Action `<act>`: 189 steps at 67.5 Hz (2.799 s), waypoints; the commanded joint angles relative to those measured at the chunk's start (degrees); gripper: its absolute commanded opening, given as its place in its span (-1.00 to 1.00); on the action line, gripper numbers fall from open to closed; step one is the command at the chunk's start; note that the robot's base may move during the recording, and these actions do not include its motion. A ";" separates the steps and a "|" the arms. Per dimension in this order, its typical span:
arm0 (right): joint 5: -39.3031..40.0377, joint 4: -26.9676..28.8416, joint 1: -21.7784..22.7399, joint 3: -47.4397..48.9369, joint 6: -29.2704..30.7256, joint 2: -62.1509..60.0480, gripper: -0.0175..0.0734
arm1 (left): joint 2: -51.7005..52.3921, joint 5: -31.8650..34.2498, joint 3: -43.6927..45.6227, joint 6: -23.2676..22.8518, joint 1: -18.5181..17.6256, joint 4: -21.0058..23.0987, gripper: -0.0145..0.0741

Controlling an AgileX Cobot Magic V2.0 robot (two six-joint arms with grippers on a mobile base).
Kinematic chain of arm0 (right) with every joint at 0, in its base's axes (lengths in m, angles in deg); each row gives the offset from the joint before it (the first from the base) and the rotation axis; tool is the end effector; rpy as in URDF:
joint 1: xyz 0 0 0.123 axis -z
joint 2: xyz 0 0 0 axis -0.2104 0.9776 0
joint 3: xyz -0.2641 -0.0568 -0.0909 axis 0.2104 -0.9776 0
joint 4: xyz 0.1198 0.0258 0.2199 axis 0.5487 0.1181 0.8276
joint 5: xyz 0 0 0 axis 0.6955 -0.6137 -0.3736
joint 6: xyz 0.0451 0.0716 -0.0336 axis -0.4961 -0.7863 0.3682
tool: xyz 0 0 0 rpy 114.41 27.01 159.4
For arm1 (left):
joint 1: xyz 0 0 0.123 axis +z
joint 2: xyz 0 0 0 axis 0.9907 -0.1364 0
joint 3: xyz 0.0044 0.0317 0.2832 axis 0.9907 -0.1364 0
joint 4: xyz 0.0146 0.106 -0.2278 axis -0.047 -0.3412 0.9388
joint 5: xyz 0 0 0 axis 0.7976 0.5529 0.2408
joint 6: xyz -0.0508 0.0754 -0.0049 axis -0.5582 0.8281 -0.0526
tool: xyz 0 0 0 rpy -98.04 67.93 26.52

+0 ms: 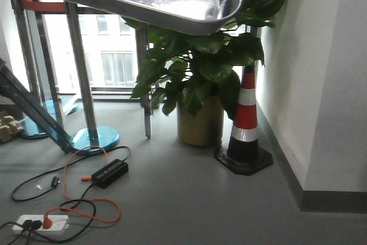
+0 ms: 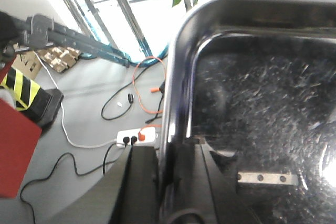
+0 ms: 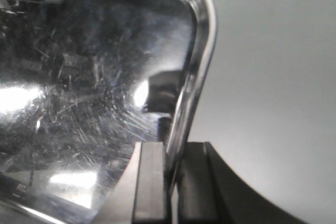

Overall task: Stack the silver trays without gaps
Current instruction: 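Carry the tray with both grippers while the base drives away and turns, then carry the tray back to the shelf rack and raise it above the rail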

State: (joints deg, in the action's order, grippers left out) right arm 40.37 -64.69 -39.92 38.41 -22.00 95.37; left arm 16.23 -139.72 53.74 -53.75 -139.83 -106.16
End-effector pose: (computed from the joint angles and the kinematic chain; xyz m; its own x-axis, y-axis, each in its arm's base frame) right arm 0.1725 0.1797 0.3559 -0.7491 0.0977 -0.6552 -0.1716 0.9267 0.3344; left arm 0.1894 -0.1606 0.3867 -0.4500 0.2320 -0.8624 0.0050 0.9663 0.2573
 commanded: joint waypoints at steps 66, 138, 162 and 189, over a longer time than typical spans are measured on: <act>16.70 0.37 -0.65 0.93 0.98 -0.39 -0.66 | -0.49 6.06 0.12 -0.18 -0.69 0.88 -0.70; 16.70 0.37 -0.65 0.93 0.98 -0.39 -0.66 | -0.49 6.06 0.12 -0.18 -0.69 0.88 -0.70; 16.70 0.37 -0.65 0.93 0.98 -0.39 -0.66 | -0.49 6.06 0.12 -0.18 -0.69 0.88 -0.70; 16.70 0.37 -0.65 0.93 0.98 -0.39 -0.66 | -0.49 6.06 0.12 -0.18 -0.69 0.88 -0.70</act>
State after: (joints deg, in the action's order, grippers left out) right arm 38.92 -64.76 -39.55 38.41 -21.99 95.47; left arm 16.10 -138.59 53.74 -53.75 -139.70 -106.51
